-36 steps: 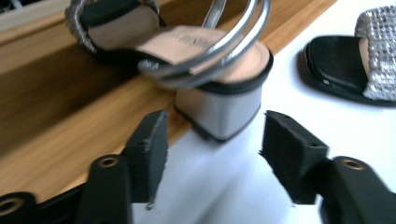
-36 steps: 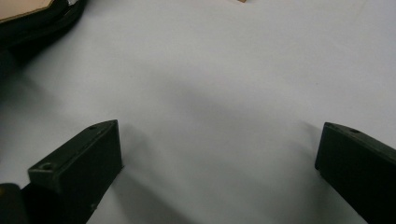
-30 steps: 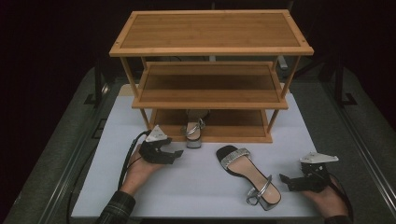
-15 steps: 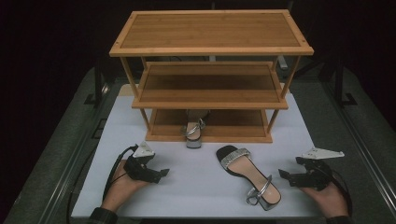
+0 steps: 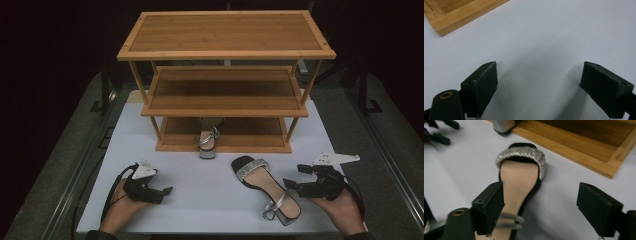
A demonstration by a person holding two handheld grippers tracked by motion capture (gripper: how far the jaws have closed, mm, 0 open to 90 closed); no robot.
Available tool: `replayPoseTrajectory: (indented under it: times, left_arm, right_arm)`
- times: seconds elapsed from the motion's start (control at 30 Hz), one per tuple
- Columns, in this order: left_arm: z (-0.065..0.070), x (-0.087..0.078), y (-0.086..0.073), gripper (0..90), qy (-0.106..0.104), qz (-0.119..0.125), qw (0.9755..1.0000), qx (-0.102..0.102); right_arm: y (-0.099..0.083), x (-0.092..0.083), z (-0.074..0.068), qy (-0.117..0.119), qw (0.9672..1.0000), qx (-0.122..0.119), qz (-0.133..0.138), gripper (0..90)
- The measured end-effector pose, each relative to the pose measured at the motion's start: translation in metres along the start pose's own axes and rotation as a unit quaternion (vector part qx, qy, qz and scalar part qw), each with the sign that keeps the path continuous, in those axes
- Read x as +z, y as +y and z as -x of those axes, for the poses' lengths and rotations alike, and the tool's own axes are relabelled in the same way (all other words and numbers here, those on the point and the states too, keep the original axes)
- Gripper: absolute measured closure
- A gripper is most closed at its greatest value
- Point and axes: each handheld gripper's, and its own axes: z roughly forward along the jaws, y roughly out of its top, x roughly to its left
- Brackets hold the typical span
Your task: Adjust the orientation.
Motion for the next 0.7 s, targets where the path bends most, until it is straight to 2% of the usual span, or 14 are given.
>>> replayPoseTrajectory:
  times: [0.07,0.23,0.33,0.4,0.47,0.57,0.63,0.67,0.7]
  left_arm:
    - [0.0,0.0,0.0,13.0,-0.001,0.0,1.0,0.001]
    - [-0.001,0.0,0.0,12.9,-0.002,0.0,1.0,0.001]
    - [-0.001,0.0,0.0,12.9,-0.003,0.0,1.0,0.0]
    - [-0.001,0.0,0.0,12.9,-0.003,-0.001,1.0,0.0]
    - [-0.001,0.0,0.0,12.9,-0.003,-0.001,1.0,0.0]
    - [-0.001,0.001,0.0,12.9,-0.004,-0.001,1.0,0.0]
    - [-0.001,0.001,0.0,12.9,-0.004,-0.001,1.0,0.001]
    - [-0.001,0.001,0.0,12.9,-0.004,-0.001,1.0,0.0]
    - [-0.001,0.001,0.0,12.9,-0.004,-0.001,1.0,0.0]
  right_arm:
    - [0.003,0.005,0.001,0.015,0.9999,0.008,0.003,24.7]
    - [0.019,0.032,0.001,0.023,0.9992,-0.022,-0.024,31.5]
    - [0.027,0.052,0.006,0.026,0.9982,-0.033,-0.041,37.6]
    - [0.029,0.061,0.01,0.026,0.9977,-0.035,-0.051,39.8]
    - [0.029,0.072,0.014,0.037,0.9968,-0.034,-0.062,44.8]
    - [0.029,0.085,0.015,0.041,0.9953,-0.045,-0.075,56.8]
    - [0.03,0.089,0.017,0.036,0.9951,-0.053,-0.075,71.8]
    - [0.031,0.091,0.016,0.04,0.9954,-0.051,-0.072,73.6]
    - [0.034,0.092,0.016,0.034,0.9955,-0.054,-0.071,76.0]
